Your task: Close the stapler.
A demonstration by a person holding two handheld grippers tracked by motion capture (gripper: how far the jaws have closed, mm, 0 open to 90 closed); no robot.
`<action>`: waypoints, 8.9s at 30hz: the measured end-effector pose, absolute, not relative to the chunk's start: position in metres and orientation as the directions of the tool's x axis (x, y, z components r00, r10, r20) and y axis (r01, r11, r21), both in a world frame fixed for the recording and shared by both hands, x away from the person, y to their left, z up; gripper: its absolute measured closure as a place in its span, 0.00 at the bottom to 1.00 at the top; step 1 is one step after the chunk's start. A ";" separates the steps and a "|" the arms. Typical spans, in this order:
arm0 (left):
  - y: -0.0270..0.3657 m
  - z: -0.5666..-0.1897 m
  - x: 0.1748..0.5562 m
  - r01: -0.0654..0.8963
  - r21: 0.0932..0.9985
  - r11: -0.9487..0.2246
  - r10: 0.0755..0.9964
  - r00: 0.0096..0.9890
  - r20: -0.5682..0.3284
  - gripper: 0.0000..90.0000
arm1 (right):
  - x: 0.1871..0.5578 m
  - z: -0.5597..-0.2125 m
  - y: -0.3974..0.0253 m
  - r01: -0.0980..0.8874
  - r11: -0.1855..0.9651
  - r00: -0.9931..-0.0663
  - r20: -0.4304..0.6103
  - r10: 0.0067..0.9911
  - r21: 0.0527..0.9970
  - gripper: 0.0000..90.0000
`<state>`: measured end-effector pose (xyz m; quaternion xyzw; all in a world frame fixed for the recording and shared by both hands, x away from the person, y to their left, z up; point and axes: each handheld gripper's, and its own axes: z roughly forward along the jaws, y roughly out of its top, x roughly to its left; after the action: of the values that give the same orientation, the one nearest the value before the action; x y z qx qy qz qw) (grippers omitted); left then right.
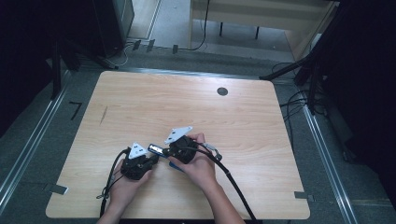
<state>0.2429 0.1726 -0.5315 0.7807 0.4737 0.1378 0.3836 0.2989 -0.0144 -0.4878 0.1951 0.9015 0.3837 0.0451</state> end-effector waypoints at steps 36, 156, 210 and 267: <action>0.161 -0.525 0.229 0.592 0.792 -0.146 0.784 0.558 -0.273 1.00 | 0.295 -0.479 -0.028 0.331 0.592 -0.903 0.063 0.426 0.735 1.00; 0.102 -0.534 0.216 0.513 0.776 -0.367 0.740 0.667 -0.091 1.00 | 0.260 -0.450 -0.100 0.337 0.377 -0.836 0.091 0.541 0.863 1.00; 0.104 -0.534 0.217 0.521 0.768 -0.373 0.739 0.667 -0.094 1.00 | 0.213 -0.523 -0.143 0.426 0.203 -0.709 0.186 0.680 0.882 1.00; 0.248 -0.525 0.234 0.485 0.873 -0.050 0.964 0.253 -0.085 0.34 | 0.182 -0.547 -0.120 0.600 0.228 -0.552 0.191 0.812 0.766 1.00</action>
<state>0.2342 0.2477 -0.5250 0.6678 0.5425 0.2814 0.4250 0.1823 -0.1202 -0.5465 0.4563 0.7736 0.4215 0.1252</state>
